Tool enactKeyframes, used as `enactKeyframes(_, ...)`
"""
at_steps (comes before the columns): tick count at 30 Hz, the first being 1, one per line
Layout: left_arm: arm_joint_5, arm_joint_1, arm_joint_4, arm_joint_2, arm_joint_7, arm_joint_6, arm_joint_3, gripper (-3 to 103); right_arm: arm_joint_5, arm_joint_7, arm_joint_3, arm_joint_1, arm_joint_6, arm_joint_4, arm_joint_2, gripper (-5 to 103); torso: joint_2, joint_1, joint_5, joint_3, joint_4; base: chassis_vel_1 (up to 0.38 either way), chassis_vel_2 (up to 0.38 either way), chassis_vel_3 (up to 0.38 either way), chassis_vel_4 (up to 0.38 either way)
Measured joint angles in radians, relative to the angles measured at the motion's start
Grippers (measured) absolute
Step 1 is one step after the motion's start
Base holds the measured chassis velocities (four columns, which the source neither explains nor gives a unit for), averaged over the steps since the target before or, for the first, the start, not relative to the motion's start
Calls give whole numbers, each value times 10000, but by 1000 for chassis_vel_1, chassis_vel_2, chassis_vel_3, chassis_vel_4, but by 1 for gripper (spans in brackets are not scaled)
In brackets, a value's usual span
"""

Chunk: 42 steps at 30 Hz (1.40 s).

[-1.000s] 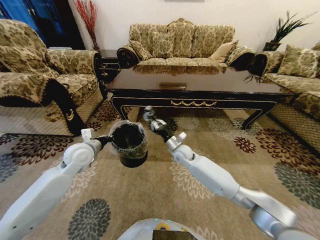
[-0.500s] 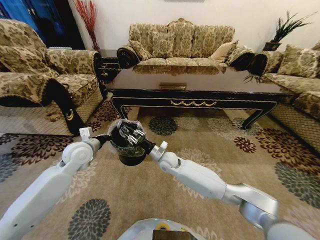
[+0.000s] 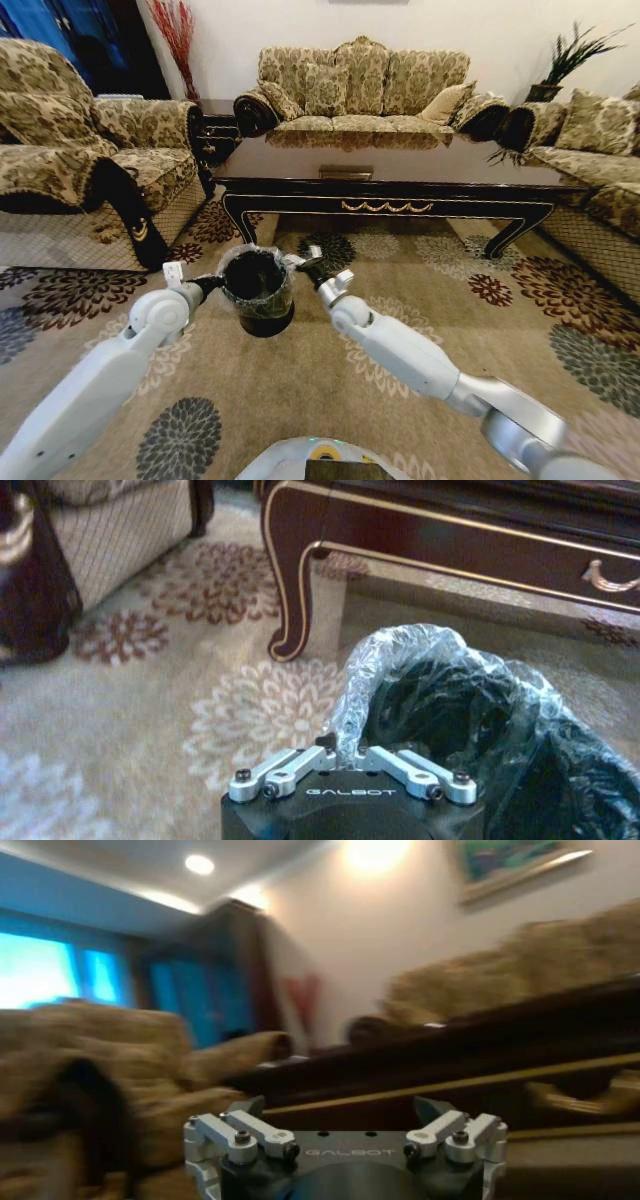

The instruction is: Move to the front of the table and pick up the trash from the floor, then place it into the trash bin.

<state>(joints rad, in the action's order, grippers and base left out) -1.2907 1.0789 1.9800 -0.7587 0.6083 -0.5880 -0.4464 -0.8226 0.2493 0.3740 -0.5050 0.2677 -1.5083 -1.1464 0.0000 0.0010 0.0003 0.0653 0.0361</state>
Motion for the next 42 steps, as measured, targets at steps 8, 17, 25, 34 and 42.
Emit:
enactKeyframes(8, 362, 175, -1090, -1524, 214, 215, 93, 3, 572, 1133, -1403, -1211, -503, -182, 807, 100, 0, 0, -3, 0, -3, 0, 0, 0, 0)
enactKeyframes(17, 712, 255, -1696, -1572, -31, 470, -3, 3, 591, 1183, -1650, -1510, -519, -232, 844, 100, 0, 0, 0, 0, 2, 0, 0, 0, 0)
enactKeyframes(25, 400, 458, -1601, -1754, 467, 302, -25, 15, 590, 1187, -1667, -1530, -534, -373, 952, 100, 2, 0, 0, -1, -1, 0, 0, 0, 0)
enactKeyframes(34, 710, 909, -574, -996, 636, 278, -2, 47, 602, 1174, -2323, -1916, -538, -520, 1246, 100, 3, 0, -3, -1, -2, 0, 0, 0, 0)
enactKeyframes(42, 2801, 2227, 1429, 110, -625, 2664, -1029, 76, 366, 1116, -2884, -2214, -527, -563, 1432, 100, 3, 0, 2, -1, -3, 0, 0, 0, 0)
